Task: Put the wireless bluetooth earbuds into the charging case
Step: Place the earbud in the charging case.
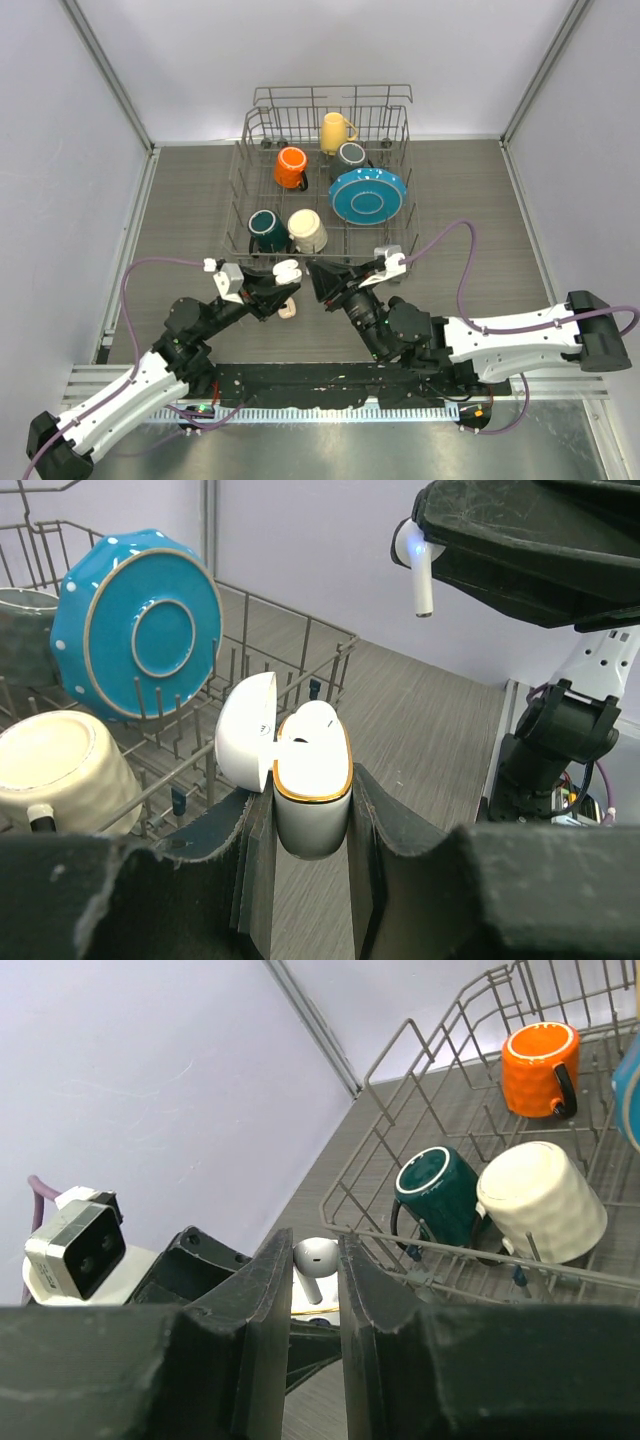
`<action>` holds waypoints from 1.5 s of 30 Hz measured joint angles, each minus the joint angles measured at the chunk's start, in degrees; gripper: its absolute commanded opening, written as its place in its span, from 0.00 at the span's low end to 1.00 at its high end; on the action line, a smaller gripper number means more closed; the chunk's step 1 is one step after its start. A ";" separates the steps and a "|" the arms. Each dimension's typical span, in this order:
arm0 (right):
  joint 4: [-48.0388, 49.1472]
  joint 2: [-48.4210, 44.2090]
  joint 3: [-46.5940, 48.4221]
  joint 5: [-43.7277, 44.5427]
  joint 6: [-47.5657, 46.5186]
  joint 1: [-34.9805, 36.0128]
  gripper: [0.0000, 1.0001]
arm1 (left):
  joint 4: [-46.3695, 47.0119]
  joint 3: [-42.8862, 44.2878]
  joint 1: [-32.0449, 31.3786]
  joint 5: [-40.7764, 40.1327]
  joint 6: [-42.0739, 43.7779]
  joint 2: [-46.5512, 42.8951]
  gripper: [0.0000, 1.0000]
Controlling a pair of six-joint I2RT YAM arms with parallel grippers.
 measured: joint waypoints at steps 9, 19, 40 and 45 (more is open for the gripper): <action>2.67 3.78 2.86 -4.39 -2.21 -0.02 0.01 | 0.39 0.20 0.00 2.03 1.11 1.57 0.00; -1.03 5.51 4.46 -8.72 3.10 -2.84 0.01 | 1.22 0.24 0.00 3.04 1.25 1.01 0.00; -2.38 10.10 4.59 -11.39 4.57 -3.39 0.01 | 2.32 0.35 0.00 3.52 1.14 1.18 0.00; -1.97 10.84 4.81 -11.39 4.55 -3.39 0.01 | 2.27 0.35 0.00 3.52 1.07 1.18 0.00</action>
